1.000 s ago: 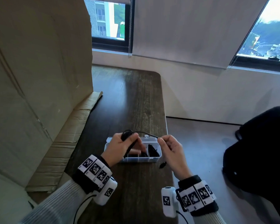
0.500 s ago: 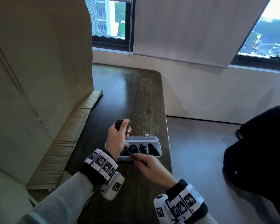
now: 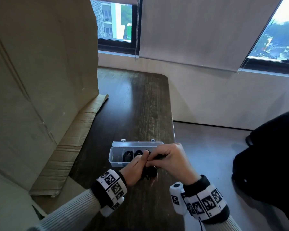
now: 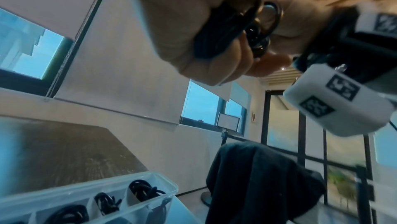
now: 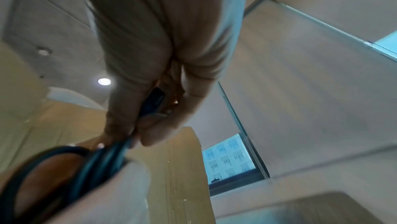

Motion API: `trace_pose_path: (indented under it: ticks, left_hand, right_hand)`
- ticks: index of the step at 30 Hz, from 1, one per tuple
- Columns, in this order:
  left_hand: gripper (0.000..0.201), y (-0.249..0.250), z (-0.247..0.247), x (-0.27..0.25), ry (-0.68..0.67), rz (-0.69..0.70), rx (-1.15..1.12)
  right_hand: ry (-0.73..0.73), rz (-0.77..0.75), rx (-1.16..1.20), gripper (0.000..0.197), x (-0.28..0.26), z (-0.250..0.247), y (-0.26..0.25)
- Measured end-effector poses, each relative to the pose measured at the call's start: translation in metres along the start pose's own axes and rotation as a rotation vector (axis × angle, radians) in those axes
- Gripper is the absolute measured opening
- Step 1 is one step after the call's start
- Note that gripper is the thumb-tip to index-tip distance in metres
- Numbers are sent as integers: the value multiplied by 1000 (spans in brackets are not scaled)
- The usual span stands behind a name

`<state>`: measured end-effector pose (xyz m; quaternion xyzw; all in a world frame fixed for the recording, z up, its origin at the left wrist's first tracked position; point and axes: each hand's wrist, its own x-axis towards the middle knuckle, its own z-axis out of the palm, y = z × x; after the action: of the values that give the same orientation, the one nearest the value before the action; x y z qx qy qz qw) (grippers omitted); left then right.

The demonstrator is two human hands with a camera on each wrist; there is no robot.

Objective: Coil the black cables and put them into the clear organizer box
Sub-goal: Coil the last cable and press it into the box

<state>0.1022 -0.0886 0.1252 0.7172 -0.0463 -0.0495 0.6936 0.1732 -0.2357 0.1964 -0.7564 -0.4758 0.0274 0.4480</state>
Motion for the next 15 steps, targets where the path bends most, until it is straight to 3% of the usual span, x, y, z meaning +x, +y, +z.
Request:
trace_pose_path:
  ticks: [4, 8, 13, 15]
  left_hand:
    - [79, -1, -1, -7, -15, 79, 16]
    - [77, -10, -9, -10, 105, 25, 28]
    - [90, -16, -16, -11, 230, -70, 103]
    - [94, -20, -17, -11, 200, -109, 149]
  right_hand:
    - [33, 118, 241, 8, -3, 9, 25]
    - [47, 56, -122, 32, -13, 29, 35]
    - [-161, 101, -34, 66, -31, 44, 32]
    - [-127, 95, -124, 67, -34, 47, 38]
